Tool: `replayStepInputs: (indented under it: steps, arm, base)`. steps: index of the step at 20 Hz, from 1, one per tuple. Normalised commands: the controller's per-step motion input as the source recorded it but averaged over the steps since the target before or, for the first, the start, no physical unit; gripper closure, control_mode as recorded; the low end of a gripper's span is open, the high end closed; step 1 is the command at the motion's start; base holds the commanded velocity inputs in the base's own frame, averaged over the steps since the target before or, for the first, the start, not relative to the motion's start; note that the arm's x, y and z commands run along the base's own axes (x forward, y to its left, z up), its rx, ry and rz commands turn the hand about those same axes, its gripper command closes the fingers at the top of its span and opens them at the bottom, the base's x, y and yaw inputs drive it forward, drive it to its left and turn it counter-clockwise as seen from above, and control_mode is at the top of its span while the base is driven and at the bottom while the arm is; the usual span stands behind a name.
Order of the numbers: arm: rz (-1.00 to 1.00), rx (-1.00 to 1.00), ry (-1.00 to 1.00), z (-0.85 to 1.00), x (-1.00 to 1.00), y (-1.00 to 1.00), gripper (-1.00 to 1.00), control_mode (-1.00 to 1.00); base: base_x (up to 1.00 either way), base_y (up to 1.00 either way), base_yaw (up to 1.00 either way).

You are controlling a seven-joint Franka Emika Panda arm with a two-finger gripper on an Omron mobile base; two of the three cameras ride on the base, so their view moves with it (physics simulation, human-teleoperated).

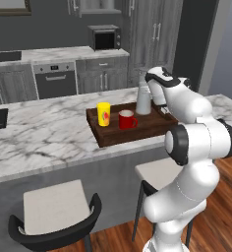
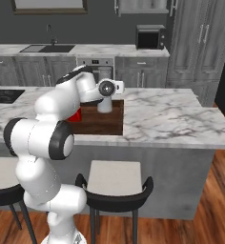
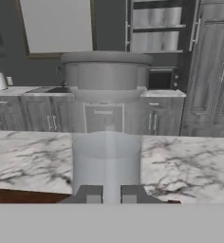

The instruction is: There is a tray on the dining counter. Grab the cup, mug, and pitcher and place them on the tray. The pitcher may be placed next to the tray if it cannot fit the tray.

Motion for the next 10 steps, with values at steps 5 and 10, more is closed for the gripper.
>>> replayStepInputs:
  steps: [5, 10]
  arm:
    - [0.00, 0.00, 0.00, -0.07, -0.01, 0.00, 1.00, -1.00]
    - [0.00, 0.00, 0.00, -0.01, -0.06, -0.02, 1.00, -1.00]
  base:
    - [0.00, 0.00, 0.00]
    - [0.00, 0.00, 0.00]
